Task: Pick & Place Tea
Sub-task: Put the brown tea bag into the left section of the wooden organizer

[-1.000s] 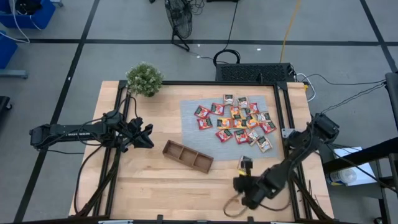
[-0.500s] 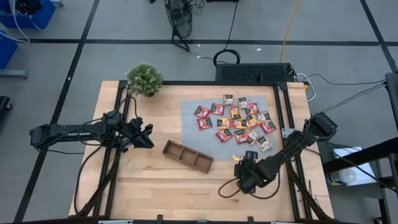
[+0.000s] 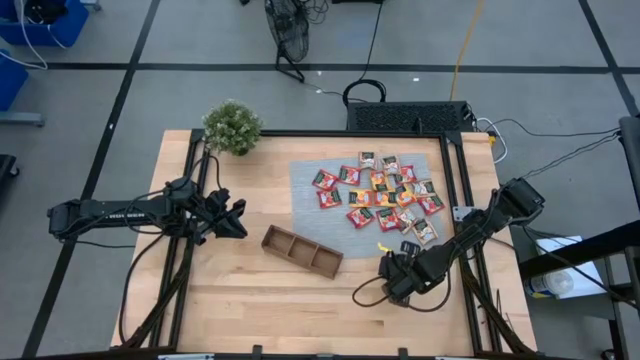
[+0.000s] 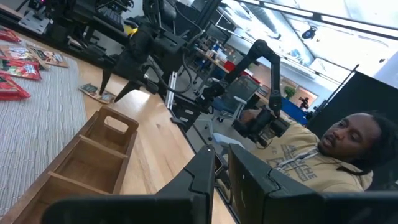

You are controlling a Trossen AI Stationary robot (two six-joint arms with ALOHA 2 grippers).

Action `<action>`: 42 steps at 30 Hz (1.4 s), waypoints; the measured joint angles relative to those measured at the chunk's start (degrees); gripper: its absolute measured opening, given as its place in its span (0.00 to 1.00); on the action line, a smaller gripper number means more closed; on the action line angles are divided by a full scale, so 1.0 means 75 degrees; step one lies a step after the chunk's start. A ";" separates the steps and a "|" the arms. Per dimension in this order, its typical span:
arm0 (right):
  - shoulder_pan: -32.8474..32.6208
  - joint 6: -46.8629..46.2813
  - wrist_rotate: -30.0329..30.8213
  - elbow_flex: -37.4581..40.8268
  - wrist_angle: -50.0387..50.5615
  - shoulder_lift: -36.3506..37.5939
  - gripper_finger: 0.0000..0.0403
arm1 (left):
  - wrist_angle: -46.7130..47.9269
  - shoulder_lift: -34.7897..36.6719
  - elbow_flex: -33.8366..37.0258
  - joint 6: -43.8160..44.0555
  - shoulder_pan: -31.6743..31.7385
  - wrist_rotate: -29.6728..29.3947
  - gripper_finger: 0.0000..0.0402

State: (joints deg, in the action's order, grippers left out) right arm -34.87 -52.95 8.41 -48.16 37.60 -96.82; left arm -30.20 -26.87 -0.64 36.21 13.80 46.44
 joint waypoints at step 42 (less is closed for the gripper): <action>0.0199 1.0706 0.7440 -0.1020 -0.5430 -0.0017 0.04 | -0.0006 0.0000 0.0001 0.0813 -0.0002 0.0002 0.12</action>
State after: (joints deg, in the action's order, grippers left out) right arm -33.38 27.35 64.21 -55.81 -3.12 -96.95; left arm -30.24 -26.87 -0.64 42.30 13.78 46.46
